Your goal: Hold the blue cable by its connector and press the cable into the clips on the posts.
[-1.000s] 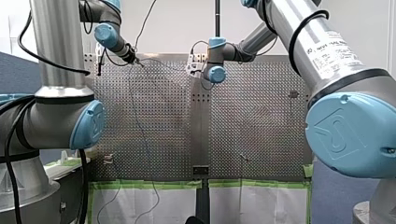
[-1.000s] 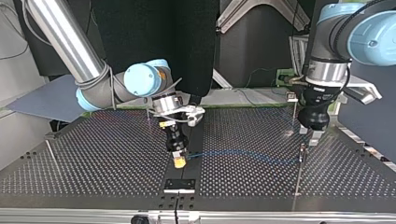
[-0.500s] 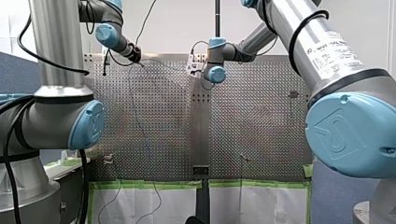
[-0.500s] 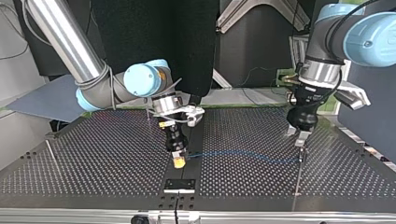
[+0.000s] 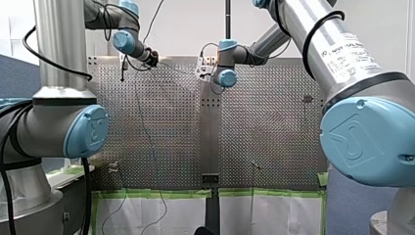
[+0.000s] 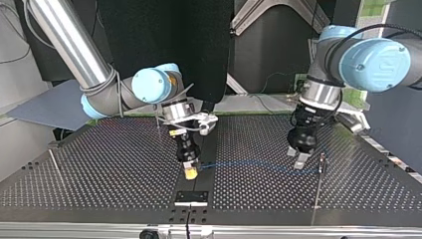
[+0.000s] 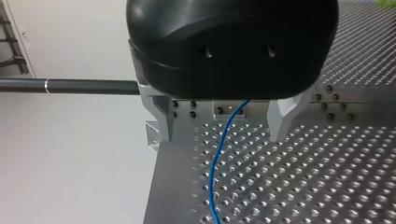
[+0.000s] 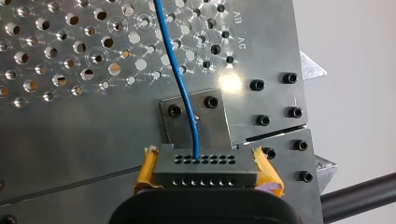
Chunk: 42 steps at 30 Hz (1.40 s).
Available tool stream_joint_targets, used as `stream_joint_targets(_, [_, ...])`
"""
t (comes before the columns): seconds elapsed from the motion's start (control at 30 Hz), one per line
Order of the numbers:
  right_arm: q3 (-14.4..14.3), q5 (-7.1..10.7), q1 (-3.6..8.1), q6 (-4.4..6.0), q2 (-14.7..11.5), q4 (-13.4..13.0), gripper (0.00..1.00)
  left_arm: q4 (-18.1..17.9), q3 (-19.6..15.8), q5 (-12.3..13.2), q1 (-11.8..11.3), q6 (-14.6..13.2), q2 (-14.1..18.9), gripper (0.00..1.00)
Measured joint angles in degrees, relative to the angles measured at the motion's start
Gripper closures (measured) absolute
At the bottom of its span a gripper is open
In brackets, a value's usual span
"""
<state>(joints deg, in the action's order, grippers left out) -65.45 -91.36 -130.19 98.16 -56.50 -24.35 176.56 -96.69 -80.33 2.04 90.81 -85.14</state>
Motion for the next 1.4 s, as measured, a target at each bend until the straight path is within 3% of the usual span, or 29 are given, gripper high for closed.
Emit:
stream_joint_targets(0.33, [0.0,-0.05,0.06,-0.06,0.0,0.0,1.00,-4.2,2.4,-5.1,4.3,0.9,-5.1,0.00])
stream_joint_targets(0.53, [0.0,0.02,0.05,-0.13,0.1,0.0,1.00,-5.0,2.5,-8.3,4.0,0.3,-6.8,0.00])
stream_joint_targets(1.03, [0.0,0.03,0.09,-0.15,0.3,0.0,1.00,-6.5,3.8,-15.2,4.2,-0.9,-6.9,0.00])
stream_joint_targets(1.4, [0.0,0.11,0.08,-0.15,0.4,0.0,1.00,-6.6,6.2,-15.8,4.9,-0.9,-8.5,0.00])
